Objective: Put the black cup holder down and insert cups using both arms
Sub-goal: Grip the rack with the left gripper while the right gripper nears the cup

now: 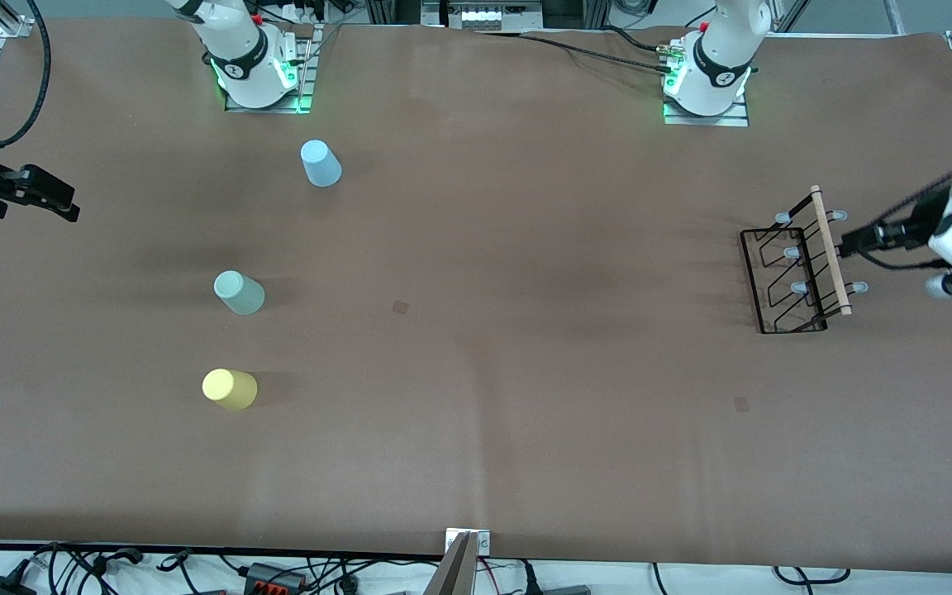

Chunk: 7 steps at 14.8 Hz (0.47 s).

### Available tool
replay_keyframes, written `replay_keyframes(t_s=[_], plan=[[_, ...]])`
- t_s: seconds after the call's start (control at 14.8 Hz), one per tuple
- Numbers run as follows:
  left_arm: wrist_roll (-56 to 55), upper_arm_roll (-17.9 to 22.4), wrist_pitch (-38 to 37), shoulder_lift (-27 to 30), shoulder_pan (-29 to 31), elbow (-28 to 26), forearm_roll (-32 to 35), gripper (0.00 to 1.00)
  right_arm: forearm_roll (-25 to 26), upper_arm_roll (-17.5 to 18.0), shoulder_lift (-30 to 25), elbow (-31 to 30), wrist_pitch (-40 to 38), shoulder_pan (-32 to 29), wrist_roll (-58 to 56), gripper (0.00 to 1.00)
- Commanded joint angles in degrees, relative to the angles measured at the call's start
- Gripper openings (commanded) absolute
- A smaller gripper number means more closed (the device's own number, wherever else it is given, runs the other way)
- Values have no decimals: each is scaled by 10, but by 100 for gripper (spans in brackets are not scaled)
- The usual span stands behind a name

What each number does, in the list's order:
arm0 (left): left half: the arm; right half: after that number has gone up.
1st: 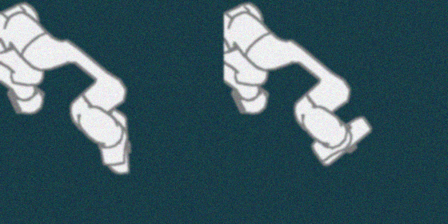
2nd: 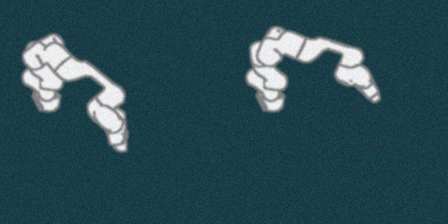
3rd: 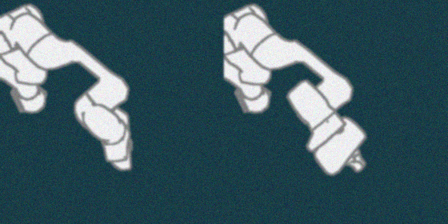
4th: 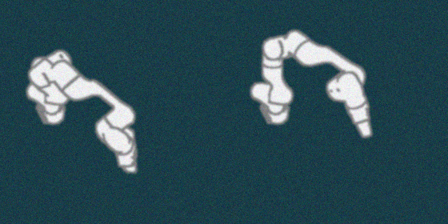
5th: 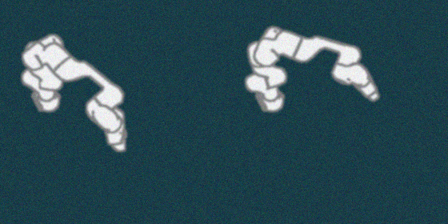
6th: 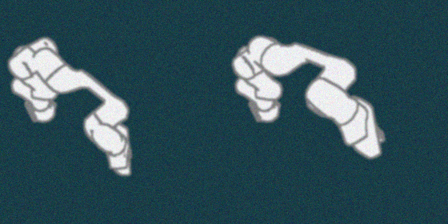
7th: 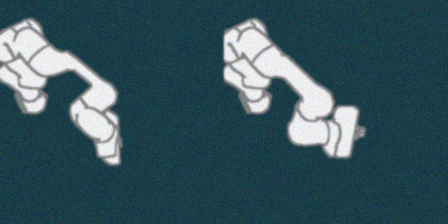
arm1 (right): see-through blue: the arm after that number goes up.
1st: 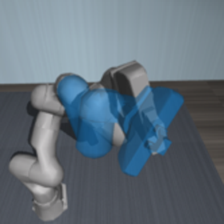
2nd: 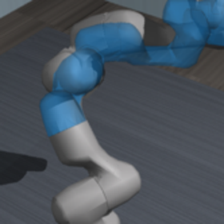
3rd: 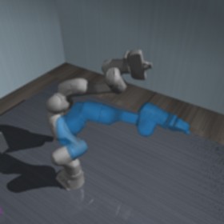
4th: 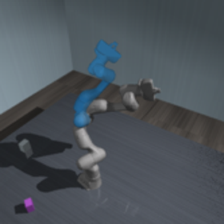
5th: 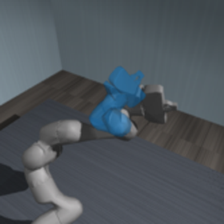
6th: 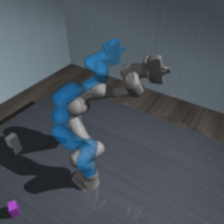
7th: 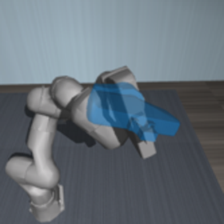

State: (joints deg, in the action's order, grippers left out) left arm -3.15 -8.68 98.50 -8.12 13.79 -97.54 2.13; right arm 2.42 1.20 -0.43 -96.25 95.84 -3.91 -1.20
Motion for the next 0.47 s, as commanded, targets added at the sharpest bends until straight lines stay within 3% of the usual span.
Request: replay_keyframes(t_s=[0.0,0.07,0.41], plan=[[18,-10,164,69,8,-169,23,100,-10,1,-8,-8,4,-2,-11,100],[28,-12,199,80,8,-211,28,100,-10,1,-7,-8,4,-2,-11,100],[63,-12,220,84,30,-254,27,100,-10,1,-6,-8,5,-3,-11,100]])
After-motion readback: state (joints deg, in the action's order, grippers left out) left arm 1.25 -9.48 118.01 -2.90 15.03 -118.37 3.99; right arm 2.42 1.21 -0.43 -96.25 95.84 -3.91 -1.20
